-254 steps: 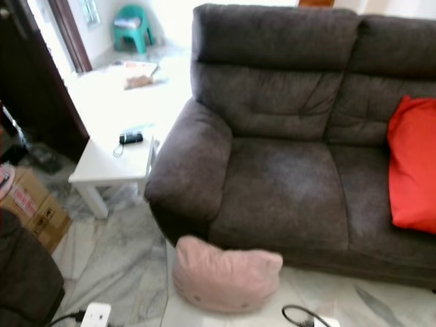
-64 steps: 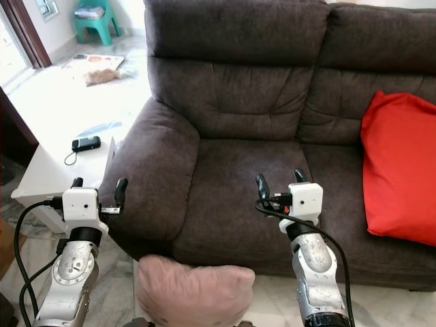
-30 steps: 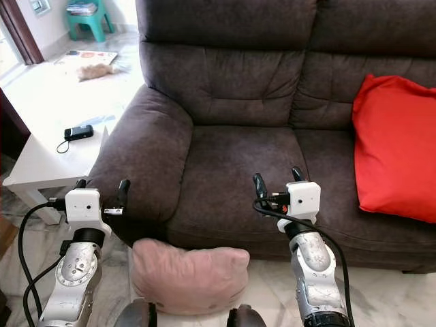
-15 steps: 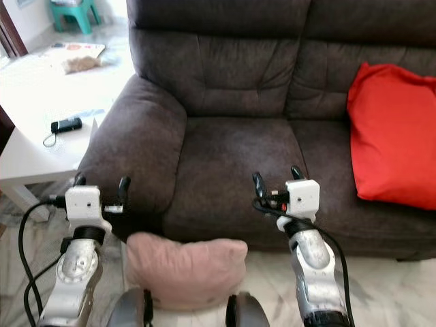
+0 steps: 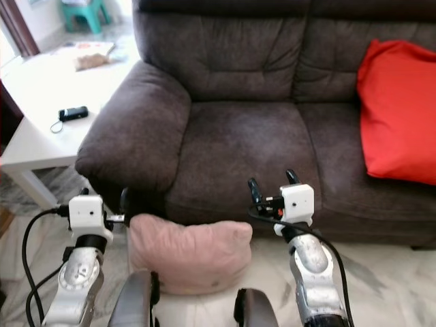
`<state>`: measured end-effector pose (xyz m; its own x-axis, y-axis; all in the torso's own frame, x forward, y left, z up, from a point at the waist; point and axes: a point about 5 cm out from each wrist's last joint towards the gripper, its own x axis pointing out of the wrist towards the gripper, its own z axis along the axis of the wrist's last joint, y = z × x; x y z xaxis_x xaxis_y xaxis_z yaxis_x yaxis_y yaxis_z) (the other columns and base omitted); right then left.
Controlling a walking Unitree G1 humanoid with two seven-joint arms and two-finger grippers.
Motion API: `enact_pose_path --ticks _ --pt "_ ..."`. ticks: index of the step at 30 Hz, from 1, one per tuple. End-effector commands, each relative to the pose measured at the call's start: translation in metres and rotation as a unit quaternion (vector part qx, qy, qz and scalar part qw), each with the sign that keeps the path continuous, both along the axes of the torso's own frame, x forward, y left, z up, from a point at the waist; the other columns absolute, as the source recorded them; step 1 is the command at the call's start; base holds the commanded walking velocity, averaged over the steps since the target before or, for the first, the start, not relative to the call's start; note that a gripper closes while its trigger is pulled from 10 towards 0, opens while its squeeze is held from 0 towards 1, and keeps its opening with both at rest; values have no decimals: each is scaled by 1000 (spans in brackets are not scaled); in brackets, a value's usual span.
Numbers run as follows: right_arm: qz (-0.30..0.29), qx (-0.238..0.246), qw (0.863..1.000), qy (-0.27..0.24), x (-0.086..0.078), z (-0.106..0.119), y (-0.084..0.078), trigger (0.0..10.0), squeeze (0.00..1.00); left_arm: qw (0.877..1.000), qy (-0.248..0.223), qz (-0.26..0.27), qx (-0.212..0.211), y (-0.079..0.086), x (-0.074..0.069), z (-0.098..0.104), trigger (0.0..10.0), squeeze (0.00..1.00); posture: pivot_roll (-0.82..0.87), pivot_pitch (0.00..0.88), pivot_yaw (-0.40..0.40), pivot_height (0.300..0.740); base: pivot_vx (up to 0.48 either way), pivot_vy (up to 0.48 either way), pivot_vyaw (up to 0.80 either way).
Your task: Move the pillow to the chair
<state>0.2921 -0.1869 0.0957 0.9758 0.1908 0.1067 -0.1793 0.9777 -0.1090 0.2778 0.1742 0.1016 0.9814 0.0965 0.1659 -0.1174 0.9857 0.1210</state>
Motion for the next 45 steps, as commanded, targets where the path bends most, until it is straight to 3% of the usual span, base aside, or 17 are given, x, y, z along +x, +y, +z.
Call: enact_pose_path --ticks 1,15,23,39,45 --pt "11 -3 1000 -5 1 3 5 10000 0 1000 10 -10 -4 -1 0 -2 10000 0 -4 93 -39 594 0 0 800" --pt "16 -7 1000 -2 1 2 6 10000 0 999 32 -32 -15 -6 -1 -10 10000 0 -5 96 -41 594 0 0 726" --pt "9 1 1000 4 2 1 5 10000 0 997 51 -56 -25 -9 -1 -15 10000 0 -6 97 -42 594 0 0 0" --pt "-15 21 1000 7 5 0 3 10000 0 997 35 -63 -12 -11 -2 -10 10000 0 -7 88 -40 594 0 0 0" --pt "-7 20 1000 4 4 1 5 10000 0 997 35 -64 -13 -11 -2 -11 10000 0 -7 83 -39 564 0 0 0"
